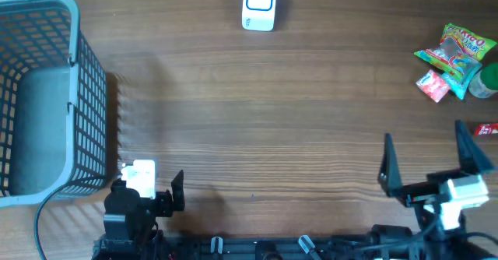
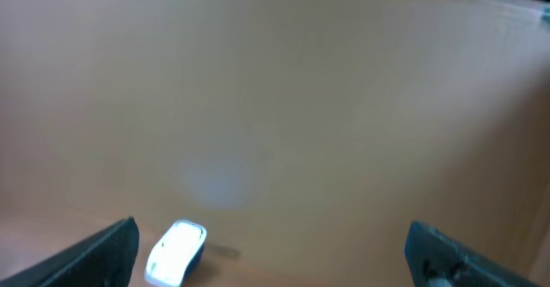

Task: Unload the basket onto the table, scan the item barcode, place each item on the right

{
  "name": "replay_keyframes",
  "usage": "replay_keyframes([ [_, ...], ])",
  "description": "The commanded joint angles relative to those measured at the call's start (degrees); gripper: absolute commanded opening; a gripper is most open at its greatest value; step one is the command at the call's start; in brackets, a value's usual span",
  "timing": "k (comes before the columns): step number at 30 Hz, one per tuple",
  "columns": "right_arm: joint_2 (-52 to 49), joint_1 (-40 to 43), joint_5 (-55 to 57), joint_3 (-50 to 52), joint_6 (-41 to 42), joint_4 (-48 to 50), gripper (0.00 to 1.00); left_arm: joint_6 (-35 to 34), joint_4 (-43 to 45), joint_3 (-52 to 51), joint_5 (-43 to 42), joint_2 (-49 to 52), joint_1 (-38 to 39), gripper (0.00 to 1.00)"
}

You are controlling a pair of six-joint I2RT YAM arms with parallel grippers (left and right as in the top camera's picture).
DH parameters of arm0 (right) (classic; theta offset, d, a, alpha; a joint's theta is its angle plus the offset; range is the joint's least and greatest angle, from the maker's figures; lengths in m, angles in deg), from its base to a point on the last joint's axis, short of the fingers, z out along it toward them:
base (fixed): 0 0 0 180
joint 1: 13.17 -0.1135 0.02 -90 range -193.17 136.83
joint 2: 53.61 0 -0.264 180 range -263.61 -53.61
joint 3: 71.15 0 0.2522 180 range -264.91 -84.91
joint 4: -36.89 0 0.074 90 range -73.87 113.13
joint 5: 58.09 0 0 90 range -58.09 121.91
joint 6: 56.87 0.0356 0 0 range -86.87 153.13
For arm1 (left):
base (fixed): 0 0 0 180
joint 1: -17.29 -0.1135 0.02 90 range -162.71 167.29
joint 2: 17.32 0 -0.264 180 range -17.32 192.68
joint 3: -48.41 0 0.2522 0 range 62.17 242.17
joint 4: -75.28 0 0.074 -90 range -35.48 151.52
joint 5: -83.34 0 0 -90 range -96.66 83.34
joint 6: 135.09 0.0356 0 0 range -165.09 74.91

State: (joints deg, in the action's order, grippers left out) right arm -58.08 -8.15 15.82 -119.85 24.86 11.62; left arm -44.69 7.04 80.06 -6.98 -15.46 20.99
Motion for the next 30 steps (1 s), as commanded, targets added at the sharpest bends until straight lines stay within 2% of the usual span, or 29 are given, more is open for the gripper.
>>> replay_keyframes([
  [1, 4.31, -0.20, -0.96, 9.73, -0.44, 8.22, 1.00, 0.85, 0.15, -0.11, 0.17, -0.24, 0.11, 1.00],
  [9, 4.28, -0.24, 4.26, 24.63, 8.94, 27.30, 1.00, 0.85, 0.15, -0.11, 0.17, -0.24, 0.11, 1.00],
  [13, 4.28, -0.24, 4.33, 32.37, 11.47, 37.03, 1.00, 0.85, 0.13, -0.11, 0.17, -0.24, 0.11, 1.00],
  [15, 4.28, -0.24, 4.39, 34.27, 11.47, 38.95, 1.00, 0.85, 0.15, -0.11, 0.17, -0.24, 0.11, 1.00],
  [26, 4.28, -0.26, 10.40, 34.64, 8.31, 15.19, 1.00, 0.85, 0.15, -0.11, 0.17, -0.24, 0.11, 1.00],
  [30, 4.28, -0.39, 10.69, 34.64, 8.46, 11.76, 1.00, 0.85, 0.13, -0.11, 0.17, -0.24, 0.11, 1.00],
])
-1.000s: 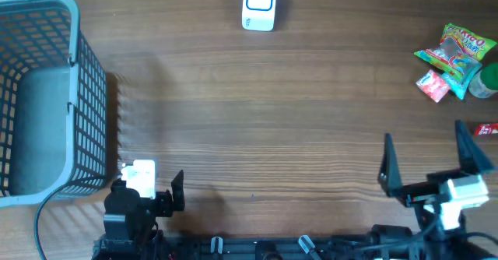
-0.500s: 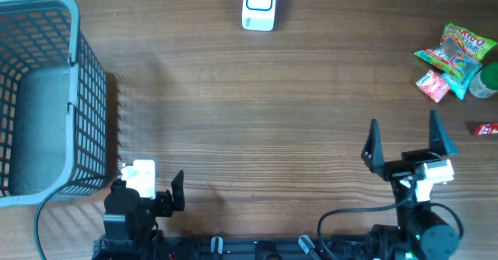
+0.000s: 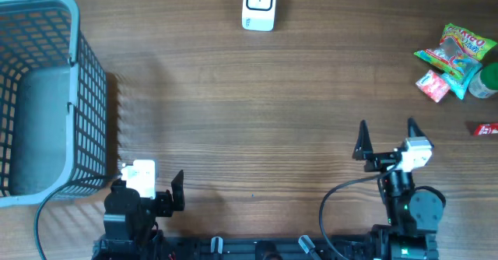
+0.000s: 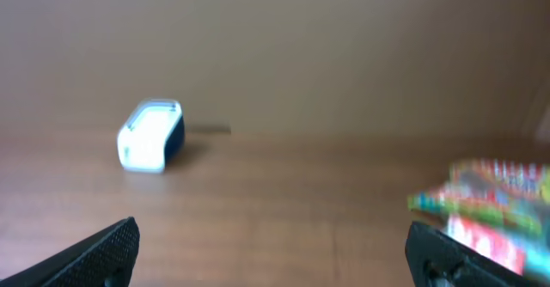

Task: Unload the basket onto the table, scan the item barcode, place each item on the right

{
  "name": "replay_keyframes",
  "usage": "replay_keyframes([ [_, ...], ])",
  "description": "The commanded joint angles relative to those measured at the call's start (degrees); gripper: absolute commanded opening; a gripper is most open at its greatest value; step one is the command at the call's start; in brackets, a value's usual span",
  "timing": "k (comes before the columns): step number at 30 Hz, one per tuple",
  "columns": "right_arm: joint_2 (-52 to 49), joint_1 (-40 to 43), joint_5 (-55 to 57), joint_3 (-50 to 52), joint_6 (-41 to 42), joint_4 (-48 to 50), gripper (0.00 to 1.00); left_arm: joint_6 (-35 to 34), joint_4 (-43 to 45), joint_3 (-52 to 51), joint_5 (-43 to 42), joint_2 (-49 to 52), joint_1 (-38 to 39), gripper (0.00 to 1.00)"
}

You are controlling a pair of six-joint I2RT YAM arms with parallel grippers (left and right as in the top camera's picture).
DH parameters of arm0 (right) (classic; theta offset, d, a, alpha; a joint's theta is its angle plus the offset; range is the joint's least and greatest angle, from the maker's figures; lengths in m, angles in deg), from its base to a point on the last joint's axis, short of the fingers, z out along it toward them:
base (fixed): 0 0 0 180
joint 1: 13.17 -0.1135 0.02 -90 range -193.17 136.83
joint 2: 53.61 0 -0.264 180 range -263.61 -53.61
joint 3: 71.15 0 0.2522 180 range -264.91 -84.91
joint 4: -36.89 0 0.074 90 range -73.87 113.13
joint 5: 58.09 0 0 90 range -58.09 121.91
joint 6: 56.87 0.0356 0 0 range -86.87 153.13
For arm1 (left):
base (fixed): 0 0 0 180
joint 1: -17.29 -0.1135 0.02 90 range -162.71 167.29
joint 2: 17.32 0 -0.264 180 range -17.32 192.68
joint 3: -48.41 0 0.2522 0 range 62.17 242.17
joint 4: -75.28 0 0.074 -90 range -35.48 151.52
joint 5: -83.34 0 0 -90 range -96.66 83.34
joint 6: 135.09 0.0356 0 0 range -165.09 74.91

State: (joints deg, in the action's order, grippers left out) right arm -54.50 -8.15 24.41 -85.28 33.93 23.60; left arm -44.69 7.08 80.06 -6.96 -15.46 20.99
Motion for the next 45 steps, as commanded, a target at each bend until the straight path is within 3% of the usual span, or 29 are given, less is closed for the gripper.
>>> replay_keyframes([
  [1, 0.70, -0.68, 2.16, 0.07, -0.63, -0.26, 1.00, 0.85, 0.09, -0.11, 0.15, -0.24, 0.11, 1.00],
  [23, 0.31, -1.05, 2.16, 0.07, -0.66, -0.20, 1.00, 0.85, -0.55, -0.11, 0.35, -0.24, 0.11, 1.00],
  [27, 0.31, -1.05, 2.16, 0.07, -0.68, -0.20, 1.00, -0.04, -2.01, -0.11, -9.42, -0.24, 0.11, 1.00],
  [29, 0.31, -1.05, 2.16, 0.07, -0.68, -0.20, 1.00, 0.31, -1.25, -0.11, -9.68, -0.24, 0.11, 1.00],
  [33, 0.31, -1.05, 2.16, 0.07, -0.66, -0.20, 0.99, 0.90, 5.20, -0.11, -8.68, -0.26, 0.09, 1.00],
  [40, 0.31, -1.05, 2.16, 0.07, -0.66, -0.20, 1.00, 0.92, 30.73, -6.36, -1.95, -0.33, -1.22, 1.00],
  [45, 0.31, -1.05, 2.16, 0.07, -0.66, -0.20, 1.00, 0.92, 34.95, -10.40, -1.09, -0.37, -1.38, 1.00],
])
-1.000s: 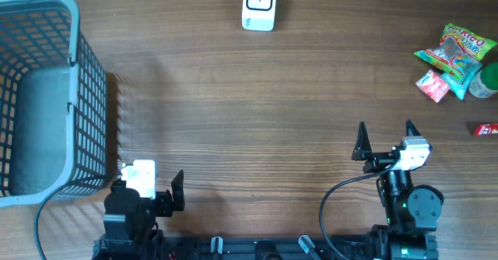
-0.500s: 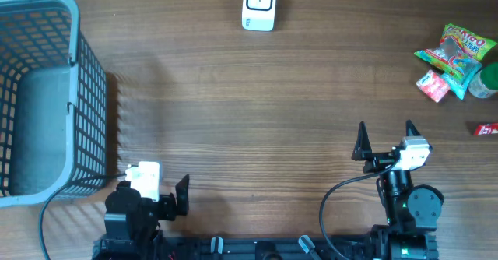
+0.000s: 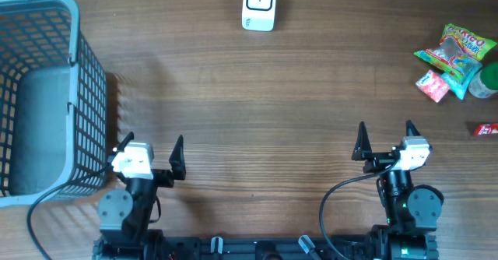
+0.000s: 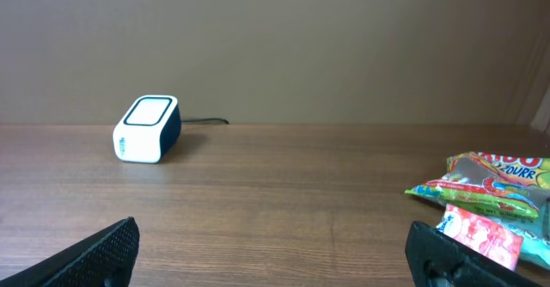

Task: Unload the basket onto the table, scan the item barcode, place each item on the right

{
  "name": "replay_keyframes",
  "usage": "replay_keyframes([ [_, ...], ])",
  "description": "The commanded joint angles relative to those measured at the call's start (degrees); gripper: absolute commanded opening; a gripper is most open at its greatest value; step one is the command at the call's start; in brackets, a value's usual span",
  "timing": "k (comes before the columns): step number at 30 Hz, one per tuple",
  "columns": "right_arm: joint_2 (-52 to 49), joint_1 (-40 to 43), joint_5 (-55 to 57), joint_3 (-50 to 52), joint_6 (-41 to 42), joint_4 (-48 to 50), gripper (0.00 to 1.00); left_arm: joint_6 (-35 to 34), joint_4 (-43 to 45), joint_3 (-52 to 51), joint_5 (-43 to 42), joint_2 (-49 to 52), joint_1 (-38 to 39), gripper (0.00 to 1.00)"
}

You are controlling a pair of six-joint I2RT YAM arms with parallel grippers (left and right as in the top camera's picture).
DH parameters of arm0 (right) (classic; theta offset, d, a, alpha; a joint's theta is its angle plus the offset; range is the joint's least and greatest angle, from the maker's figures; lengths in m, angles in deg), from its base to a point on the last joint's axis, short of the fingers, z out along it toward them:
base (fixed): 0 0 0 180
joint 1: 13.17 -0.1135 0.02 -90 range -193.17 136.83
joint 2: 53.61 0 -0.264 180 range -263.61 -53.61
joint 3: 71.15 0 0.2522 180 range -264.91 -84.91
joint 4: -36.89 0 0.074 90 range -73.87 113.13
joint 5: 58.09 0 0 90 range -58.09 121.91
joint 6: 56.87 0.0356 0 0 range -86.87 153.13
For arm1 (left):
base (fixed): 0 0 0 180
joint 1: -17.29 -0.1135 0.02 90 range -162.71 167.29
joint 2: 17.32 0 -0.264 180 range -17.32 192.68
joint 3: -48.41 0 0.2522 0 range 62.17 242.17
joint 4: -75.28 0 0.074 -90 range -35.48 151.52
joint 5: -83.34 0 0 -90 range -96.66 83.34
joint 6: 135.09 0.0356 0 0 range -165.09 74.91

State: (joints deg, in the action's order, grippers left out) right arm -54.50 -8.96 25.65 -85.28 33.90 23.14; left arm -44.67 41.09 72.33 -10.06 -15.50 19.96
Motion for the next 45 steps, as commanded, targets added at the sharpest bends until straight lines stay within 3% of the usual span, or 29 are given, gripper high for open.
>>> replay_keyframes([
  [1, 0.31, -0.24, 0.92, 0.07, -0.63, 0.26, 1.00, 0.90, 0.92, -3.26, 2.86, -0.33, -0.35, 1.00],
  [8, 0.31, -0.24, 0.92, 0.07, -0.63, 0.26, 1.00, 0.87, 2.51, -4.50, 6.29, -0.44, -0.35, 1.00],
  [13, 0.31, -0.24, 0.92, 0.07, -0.63, 0.26, 1.00, 0.87, 15.37, -7.87, 6.32, -0.44, -0.35, 1.00],
  [20, 0.31, -0.24, 0.92, 0.07, -0.63, 0.26, 1.00, 0.52, 15.72, -9.51, 6.05, -0.70, -1.16, 1.00],
  [25, 0.31, -0.24, 0.92, 0.07, -0.63, 0.26, 1.00, -5.55, 15.69, -9.53, 5.73, -1.66, -2.56, 1.00],
  [41, 0.31, -0.24, 0.92, 0.07, -0.63, 0.26, 0.99, -5.35, 15.74, -9.57, 4.39, -1.64, -2.58, 1.00],
  [45, 0.31, -0.24, 0.92, 0.07, -0.63, 0.26, 1.00, -2.51, 15.76, -9.64, 4.22, -1.62, -2.58, 1.00],
])
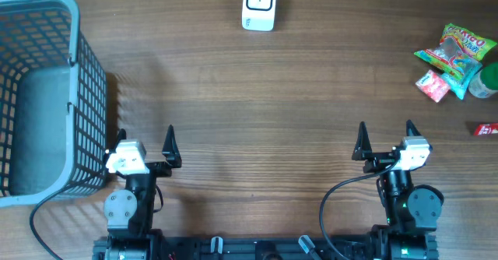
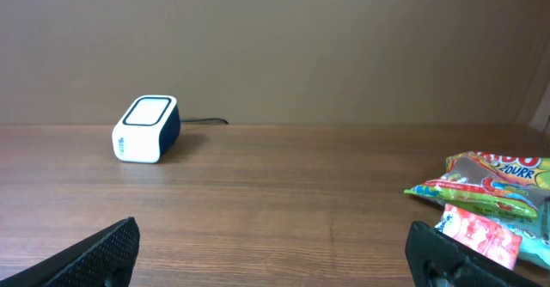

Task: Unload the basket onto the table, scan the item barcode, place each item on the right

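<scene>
The white and dark barcode scanner [image 1: 259,5] stands at the table's far edge, its cable trailing back; the right wrist view has it far left [image 2: 146,129]. A green candy bag [image 1: 457,48] and a small red packet [image 1: 433,85] lie at the far right, also in the right wrist view as the bag [image 2: 485,184] and packet [image 2: 481,235]. My right gripper [image 1: 385,138] stands open near the front right, nothing between its fingers [image 2: 94,254]. My left gripper [image 1: 146,138] is open at the front left, beside the basket.
A grey-blue mesh basket [image 1: 47,96] fills the left side. A green round item [image 1: 487,81] and a small red item [image 1: 486,129] sit at the right edge. Bare wooden tabletop [image 1: 257,120] spans the middle.
The left gripper has shifted a little further from the front edge and slightly left, still open. The right arm and all items are unchanged.
At first both arms sat low at the front edge, the right wrist camera facing the wall. The right gripper then stood further in and level, facing scanner and snacks. Afterwards the left gripper had come forward too, and now stands slightly further.
</scene>
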{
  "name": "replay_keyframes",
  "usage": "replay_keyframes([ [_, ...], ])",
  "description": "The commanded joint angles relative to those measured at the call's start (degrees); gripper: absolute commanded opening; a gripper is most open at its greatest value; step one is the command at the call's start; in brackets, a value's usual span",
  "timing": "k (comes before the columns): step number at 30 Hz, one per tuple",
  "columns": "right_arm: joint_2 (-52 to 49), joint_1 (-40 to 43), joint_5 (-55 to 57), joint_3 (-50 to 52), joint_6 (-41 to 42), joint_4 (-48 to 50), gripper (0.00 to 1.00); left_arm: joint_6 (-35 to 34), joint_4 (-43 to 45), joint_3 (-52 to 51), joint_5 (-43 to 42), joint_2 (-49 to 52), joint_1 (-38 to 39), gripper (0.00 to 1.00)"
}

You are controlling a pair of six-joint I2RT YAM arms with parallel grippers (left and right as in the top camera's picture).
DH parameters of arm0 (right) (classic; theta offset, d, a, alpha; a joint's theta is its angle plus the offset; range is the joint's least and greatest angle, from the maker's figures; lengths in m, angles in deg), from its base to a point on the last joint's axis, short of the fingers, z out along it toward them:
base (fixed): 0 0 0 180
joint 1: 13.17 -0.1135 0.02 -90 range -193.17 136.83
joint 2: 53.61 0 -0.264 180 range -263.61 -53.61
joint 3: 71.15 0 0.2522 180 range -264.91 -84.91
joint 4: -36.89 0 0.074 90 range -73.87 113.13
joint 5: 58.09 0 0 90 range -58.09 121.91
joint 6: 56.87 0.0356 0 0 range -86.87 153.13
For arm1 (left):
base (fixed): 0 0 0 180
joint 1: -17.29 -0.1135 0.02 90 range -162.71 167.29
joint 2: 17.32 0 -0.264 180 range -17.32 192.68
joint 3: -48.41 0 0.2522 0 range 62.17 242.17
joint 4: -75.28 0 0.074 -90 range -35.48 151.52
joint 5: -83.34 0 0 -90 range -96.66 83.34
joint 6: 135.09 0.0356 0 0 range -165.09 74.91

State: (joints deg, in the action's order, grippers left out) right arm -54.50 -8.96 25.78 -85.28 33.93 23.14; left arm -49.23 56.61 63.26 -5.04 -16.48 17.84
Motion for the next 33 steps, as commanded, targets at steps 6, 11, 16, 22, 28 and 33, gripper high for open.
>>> replay_keyframes([
  [6, 0.31, -0.24, 0.79, 0.07, -0.66, 0.26, 1.00, 2.89, 0.46, -0.74, -0.96, -0.66, -0.46, 1.00],
  [11, 0.31, -0.24, 0.79, 0.07, -0.68, 0.26, 1.00, 2.86, 0.42, -0.74, -2.32, -0.63, -0.46, 1.00],
  [16, 0.31, -0.24, 0.79, 0.07, -0.66, 0.26, 1.00, 2.86, 0.42, -0.74, -2.60, -0.63, -0.46, 1.00],
  [22, 0.31, -0.24, 0.79, 0.07, -0.68, 0.26, 1.00, 3.78, 0.42, -0.74, -2.62, -0.63, -0.46, 1.00],
  [28, 0.31, -0.24, 0.79, 0.07, -0.66, 0.26, 1.00, 3.98, 0.44, -0.74, -2.69, -0.63, -0.46, 1.00],
  [33, 0.31, -0.24, 0.79, 0.07, -0.66, 0.26, 1.00, 3.96, 0.44, -0.74, -3.21, -0.63, -0.46, 1.00],
])
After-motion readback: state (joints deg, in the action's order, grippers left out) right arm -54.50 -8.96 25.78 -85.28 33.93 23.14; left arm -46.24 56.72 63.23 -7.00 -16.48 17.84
